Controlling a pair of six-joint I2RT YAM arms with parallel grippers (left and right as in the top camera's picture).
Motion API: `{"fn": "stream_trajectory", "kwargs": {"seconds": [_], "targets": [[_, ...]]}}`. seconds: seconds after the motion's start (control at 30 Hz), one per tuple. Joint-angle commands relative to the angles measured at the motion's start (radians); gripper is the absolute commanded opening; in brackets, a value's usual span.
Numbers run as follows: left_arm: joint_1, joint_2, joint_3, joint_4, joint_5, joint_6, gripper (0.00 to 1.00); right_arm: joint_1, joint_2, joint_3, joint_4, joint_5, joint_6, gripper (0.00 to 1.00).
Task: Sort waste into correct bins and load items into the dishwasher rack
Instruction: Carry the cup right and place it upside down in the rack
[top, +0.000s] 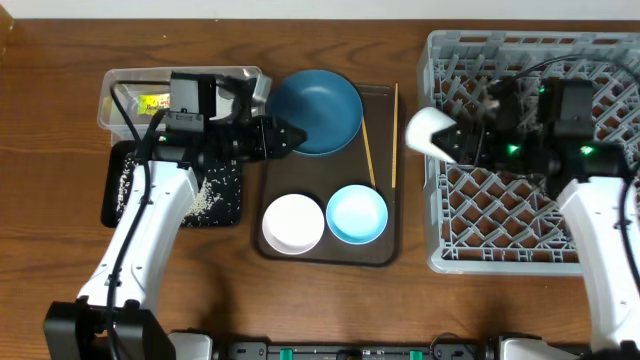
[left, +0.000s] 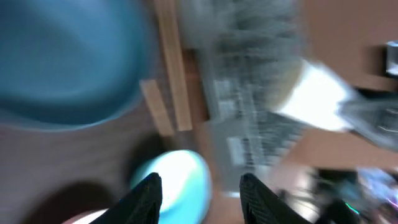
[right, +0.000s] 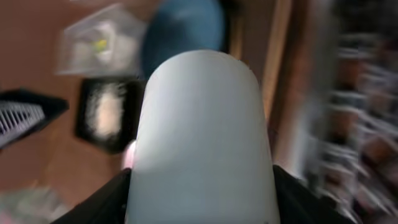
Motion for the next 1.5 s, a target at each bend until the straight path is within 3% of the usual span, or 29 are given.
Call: {"fn": "stream_trajectory", "kwargs": {"seconds": [0.0, 0.27, 0.5, 0.63, 1.13, 1.47], "targets": [[0.004, 0.008, 0.007, -0.029, -0.264, 0.031, 0.49, 0.008, -0.036, 0.164, -0.101, 0.262, -0.016, 0.5], [0.004, 0.008, 0.007, -0.079, -0.394, 0.032, 0.68, 0.078, -0.023, 0.409, -0.46, 0.554, 0.013, 0.51], [0.004, 0.008, 0.006, -0.086, -0.412, 0.031, 0.72, 0.135, 0.055, 0.41, -0.663, 0.555, 0.014, 0.52], [0.004, 0.008, 0.006, -0.1, -0.45, 0.031, 0.79, 0.151, 0.119, 0.41, -0.744, 0.559, -0.002, 0.54], [0.004, 0.008, 0.005, -0.116, -0.455, 0.032, 0.82, 0.153, 0.356, 0.401, -0.739, 0.584, -0.061, 0.54], [0.004, 0.008, 0.005, -0.119, -0.458, 0.032, 0.82, 0.145, 0.389, 0.25, -0.614, 0.58, -0.068, 0.54]]}}
